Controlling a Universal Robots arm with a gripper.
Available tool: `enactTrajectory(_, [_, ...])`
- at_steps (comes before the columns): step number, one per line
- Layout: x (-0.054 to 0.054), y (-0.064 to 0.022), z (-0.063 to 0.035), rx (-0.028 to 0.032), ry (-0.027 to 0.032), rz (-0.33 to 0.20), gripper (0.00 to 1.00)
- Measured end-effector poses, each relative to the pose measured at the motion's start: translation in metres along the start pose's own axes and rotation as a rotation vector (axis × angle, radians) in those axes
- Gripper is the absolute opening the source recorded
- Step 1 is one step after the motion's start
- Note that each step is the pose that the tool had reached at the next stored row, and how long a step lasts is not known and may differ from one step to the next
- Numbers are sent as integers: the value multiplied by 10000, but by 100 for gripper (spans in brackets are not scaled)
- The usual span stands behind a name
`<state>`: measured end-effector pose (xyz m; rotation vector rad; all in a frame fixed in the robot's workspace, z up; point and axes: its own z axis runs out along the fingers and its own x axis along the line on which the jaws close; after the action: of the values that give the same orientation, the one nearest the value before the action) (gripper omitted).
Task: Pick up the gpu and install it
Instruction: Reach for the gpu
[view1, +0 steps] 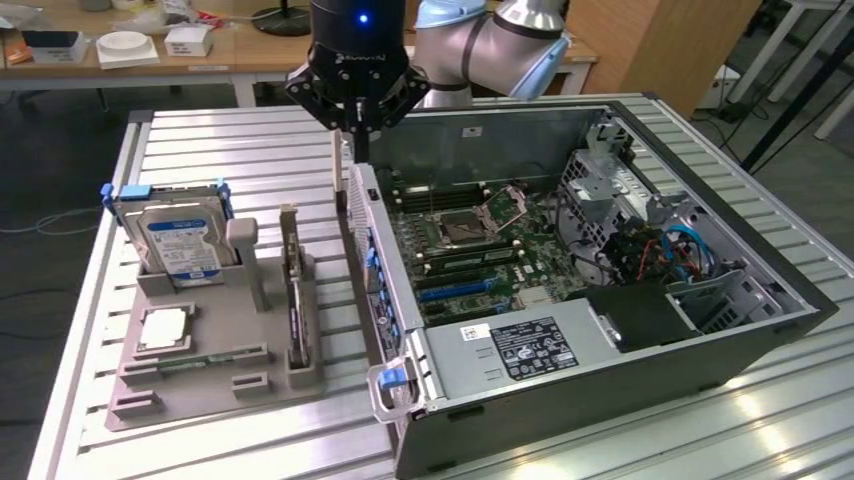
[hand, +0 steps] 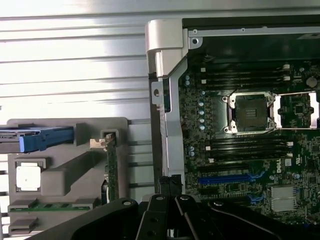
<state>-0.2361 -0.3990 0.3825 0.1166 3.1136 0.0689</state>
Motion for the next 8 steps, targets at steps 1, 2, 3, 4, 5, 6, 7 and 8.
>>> enactTrajectory(1, [8, -1, 1, 1, 1, 0, 11])
enactTrajectory(2, [16, -1, 2, 1, 0, 1, 11])
enactTrajectory(3, [24, -2, 3, 1, 0, 1, 11])
enactTrajectory(4, [31, -2, 4, 0, 0, 1, 11])
enactTrajectory(5, [38, -3, 5, 1, 0, 0, 11])
enactTrajectory(6, [46, -4, 5, 1, 0, -1, 11])
enactTrajectory(7, [54, -4, 6, 1, 1, 0, 11])
enactTrajectory(8, [62, -5, 7, 1, 0, 0, 11])
